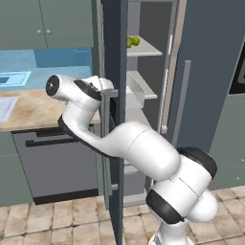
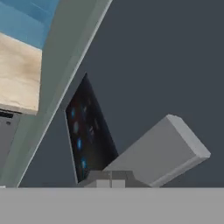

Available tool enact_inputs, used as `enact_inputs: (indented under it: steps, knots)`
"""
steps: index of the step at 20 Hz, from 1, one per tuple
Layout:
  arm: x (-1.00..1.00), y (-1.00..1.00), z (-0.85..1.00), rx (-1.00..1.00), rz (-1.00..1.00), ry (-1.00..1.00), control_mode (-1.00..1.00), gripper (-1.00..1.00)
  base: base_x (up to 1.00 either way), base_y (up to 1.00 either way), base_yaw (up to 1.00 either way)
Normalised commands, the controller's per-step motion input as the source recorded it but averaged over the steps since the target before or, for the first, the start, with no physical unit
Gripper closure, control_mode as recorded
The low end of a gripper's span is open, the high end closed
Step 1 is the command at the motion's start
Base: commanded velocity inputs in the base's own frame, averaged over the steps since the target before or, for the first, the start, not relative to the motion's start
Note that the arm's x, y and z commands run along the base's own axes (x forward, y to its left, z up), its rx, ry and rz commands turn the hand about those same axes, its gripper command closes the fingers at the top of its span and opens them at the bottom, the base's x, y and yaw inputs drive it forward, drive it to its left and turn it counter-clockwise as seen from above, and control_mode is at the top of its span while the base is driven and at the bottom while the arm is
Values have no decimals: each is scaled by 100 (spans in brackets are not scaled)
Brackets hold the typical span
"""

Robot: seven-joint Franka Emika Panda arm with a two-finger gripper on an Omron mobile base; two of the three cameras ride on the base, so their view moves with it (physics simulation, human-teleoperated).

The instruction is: Take the broccoli and eggplant from the second highest rack and move them to the highest rack where the squash and pear are located, to maximize freezer space. Close the freezer door after rearranging.

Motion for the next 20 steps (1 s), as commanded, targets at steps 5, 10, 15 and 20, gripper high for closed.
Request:
enact_inputs:
  steps: [5,10,15,20]
  knots:
    - [0,-65,0,0,-33,10,-100,100,0,0,0]
    - [0,-93,-1,0,-21,2,-100,100,0,0,0]
    - [0,-100,-5,-1,-1,-15,-100,100,0,0,0]
    - [0,-100,0,0,1,-18,-100,100,0,0,0]
